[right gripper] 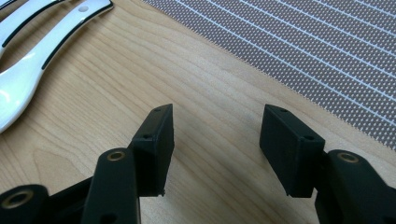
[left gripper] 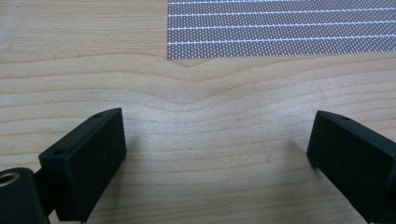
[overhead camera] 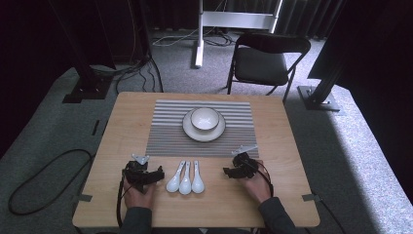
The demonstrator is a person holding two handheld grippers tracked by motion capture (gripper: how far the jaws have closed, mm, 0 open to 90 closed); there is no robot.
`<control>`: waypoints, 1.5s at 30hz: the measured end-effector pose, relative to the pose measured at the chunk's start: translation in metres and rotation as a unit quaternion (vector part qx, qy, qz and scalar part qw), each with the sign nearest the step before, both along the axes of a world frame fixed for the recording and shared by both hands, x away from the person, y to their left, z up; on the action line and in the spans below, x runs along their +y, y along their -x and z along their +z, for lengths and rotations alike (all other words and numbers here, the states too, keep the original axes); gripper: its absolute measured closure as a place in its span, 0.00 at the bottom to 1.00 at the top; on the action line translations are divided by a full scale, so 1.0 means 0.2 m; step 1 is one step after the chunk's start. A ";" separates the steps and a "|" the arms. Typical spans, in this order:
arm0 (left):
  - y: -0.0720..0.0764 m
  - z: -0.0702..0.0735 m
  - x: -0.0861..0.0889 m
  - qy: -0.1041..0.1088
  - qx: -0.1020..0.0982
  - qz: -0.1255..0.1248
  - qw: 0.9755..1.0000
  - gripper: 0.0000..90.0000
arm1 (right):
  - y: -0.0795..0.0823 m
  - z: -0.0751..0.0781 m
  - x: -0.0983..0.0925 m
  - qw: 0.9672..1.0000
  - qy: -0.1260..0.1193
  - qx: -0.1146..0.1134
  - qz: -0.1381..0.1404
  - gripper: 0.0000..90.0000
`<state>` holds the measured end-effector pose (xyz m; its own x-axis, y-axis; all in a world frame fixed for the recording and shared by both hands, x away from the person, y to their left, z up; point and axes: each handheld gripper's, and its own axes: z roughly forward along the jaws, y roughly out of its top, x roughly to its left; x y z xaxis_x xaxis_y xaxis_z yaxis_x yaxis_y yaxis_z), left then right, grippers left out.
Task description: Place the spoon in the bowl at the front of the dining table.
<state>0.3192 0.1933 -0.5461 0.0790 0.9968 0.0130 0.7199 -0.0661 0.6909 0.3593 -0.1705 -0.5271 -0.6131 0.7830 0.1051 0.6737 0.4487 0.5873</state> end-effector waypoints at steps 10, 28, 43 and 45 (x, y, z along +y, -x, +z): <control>0.00 0.00 0.00 0.000 0.000 0.000 1.000 0.06 | 0.00 0.02 0.01 1.000 -0.006 -0.002 0.001 0.49; 0.00 0.00 0.00 0.000 0.000 0.001 1.000 0.06 | 0.02 0.08 0.07 0.999 -0.020 -0.015 0.021 0.49; 0.00 0.00 0.00 0.000 0.000 0.002 1.000 0.06 | 0.04 0.09 0.12 0.999 -0.024 -0.013 0.029 0.48; 0.00 0.00 0.00 0.000 0.000 0.002 1.000 0.06 | 0.04 0.09 0.12 0.999 -0.026 -0.014 0.029 0.48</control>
